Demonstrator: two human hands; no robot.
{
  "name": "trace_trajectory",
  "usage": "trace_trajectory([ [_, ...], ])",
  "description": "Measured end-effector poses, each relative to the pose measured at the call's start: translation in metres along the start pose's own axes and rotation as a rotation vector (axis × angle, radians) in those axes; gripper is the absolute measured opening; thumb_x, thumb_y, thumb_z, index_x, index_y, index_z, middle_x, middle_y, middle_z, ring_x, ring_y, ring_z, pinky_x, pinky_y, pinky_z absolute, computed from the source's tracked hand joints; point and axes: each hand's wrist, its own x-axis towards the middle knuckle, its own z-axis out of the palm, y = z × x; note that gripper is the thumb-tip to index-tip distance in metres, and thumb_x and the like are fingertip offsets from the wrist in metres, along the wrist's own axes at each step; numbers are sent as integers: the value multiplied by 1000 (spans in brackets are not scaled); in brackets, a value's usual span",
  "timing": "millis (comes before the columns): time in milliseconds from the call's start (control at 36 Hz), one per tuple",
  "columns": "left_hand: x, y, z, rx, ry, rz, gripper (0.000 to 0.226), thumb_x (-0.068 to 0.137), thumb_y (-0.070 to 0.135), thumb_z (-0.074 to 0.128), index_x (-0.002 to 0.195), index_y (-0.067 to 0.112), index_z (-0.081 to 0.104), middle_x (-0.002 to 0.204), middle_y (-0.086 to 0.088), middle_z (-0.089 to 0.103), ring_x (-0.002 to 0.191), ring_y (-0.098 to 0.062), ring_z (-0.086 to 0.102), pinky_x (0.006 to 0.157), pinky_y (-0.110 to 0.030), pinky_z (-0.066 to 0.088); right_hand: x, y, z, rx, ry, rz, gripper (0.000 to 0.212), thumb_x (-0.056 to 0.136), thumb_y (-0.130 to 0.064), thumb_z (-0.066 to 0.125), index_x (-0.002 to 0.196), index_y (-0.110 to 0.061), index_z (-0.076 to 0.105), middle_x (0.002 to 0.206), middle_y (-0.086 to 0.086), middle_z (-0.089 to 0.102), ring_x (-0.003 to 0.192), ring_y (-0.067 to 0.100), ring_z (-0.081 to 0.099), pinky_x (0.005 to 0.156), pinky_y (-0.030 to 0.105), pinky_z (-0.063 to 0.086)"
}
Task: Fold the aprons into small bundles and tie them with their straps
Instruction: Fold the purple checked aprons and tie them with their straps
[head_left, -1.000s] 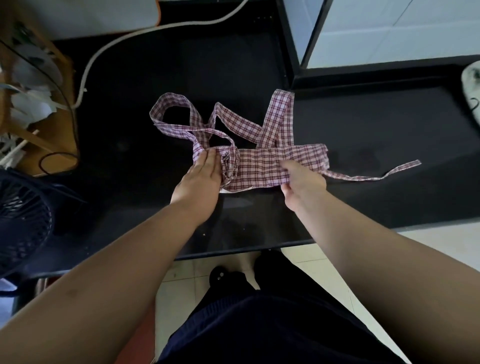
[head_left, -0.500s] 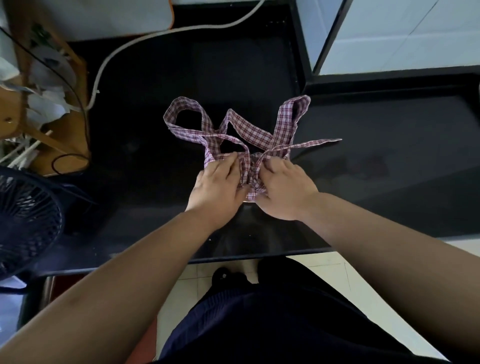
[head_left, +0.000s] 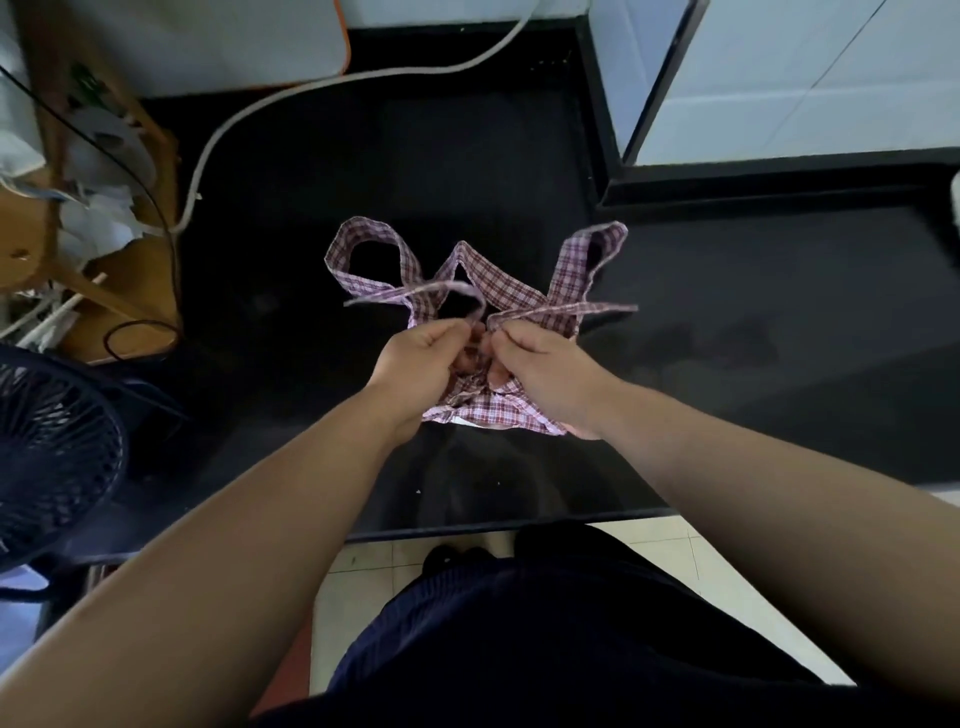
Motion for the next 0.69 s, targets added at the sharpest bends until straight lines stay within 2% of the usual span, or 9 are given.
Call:
trace_trajectory([
  [56, 0, 4, 3, 96, 11, 5, 19, 98, 24, 54, 95, 25, 73, 72, 14, 69, 68, -1, 61, 60, -13, 49, -2, 0, 3, 10, 17, -20, 25, 104, -21, 36, 83, -21, 51, 71, -1, 50, 66, 10, 44, 63, 20, 37],
  [111, 1, 3, 2, 115, -28, -2, 18, 97, 25, 56, 100, 27, 73, 88, 8, 73, 86, -9, 68, 78, -20, 55, -3, 1, 3, 30, 32, -30, 25, 104, -22, 35, 83, -19, 48, 69, 3, 45, 66, 19, 38, 61, 28, 32],
  [194, -1, 7, -3, 153, -109, -3, 18, 95, 17, 58, 92, 28, 73, 66, 19, 66, 65, 6, 61, 59, -7, 46, -3, -1, 2, -39, 6, -35, 29, 103, -23, 38, 76, -24, 48, 67, 4, 40, 63, 20, 34, 60, 35, 29],
  [250, -1, 9, -6, 174, -146, -27, 26, 92, 10, 55, 76, 24, 70, 54, 16, 56, 54, 0, 49, 51, -10, 38, -2, -3, 0, -63, -46, -3, 30, 102, -24, 42, 74, -25, 51, 63, 0, 41, 56, 11, 35, 55, 27, 30],
  [361, -3, 13, -12, 97, -271, -51, 23, 93, 19, 54, 77, 16, 70, 66, 7, 61, 63, -5, 50, 59, -17, 38, 3, -6, -8, -160, -141, 73, 27, 98, -24, 51, 74, -23, 63, 66, 0, 50, 64, 12, 44, 67, 25, 37],
  [444, -6, 8, -13, 108, -287, 14, 12, 93, 24, 60, 93, 21, 72, 70, 18, 67, 63, 9, 57, 59, -6, 41, 2, -6, -7, -219, -129, 91, 29, 97, -21, 52, 78, -2, 64, 46, -10, 38, 40, 2, 33, 46, 15, 30],
  [500, -5, 5, -13, 88, -257, 34, 11, 94, 18, 59, 93, 22, 69, 68, 18, 66, 61, 9, 56, 60, -7, 43, 1, -3, -6, -251, -121, 85, 34, 97, -22, 51, 74, 1, 60, 41, -11, 33, 35, 3, 29, 39, 15, 25],
  [583, -3, 2, -15, 57, -229, 27, 16, 96, 12, 56, 89, 22, 66, 74, 13, 67, 68, 2, 57, 66, -14, 44, 1, 0, -4, -163, -101, 119, 37, 96, -22, 51, 61, -13, 49, 46, -9, 36, 44, 6, 31, 49, 22, 28],
  [694, -4, -1, -16, 4, -228, 22, 15, 100, 15, 49, 91, 21, 60, 77, 11, 68, 77, -4, 58, 69, -18, 42, 7, 4, -5, 69, -2, 225, 25, 90, -18, 49, 82, -4, 68, 81, 13, 61, 78, 25, 42, 75, 38, 31],
])
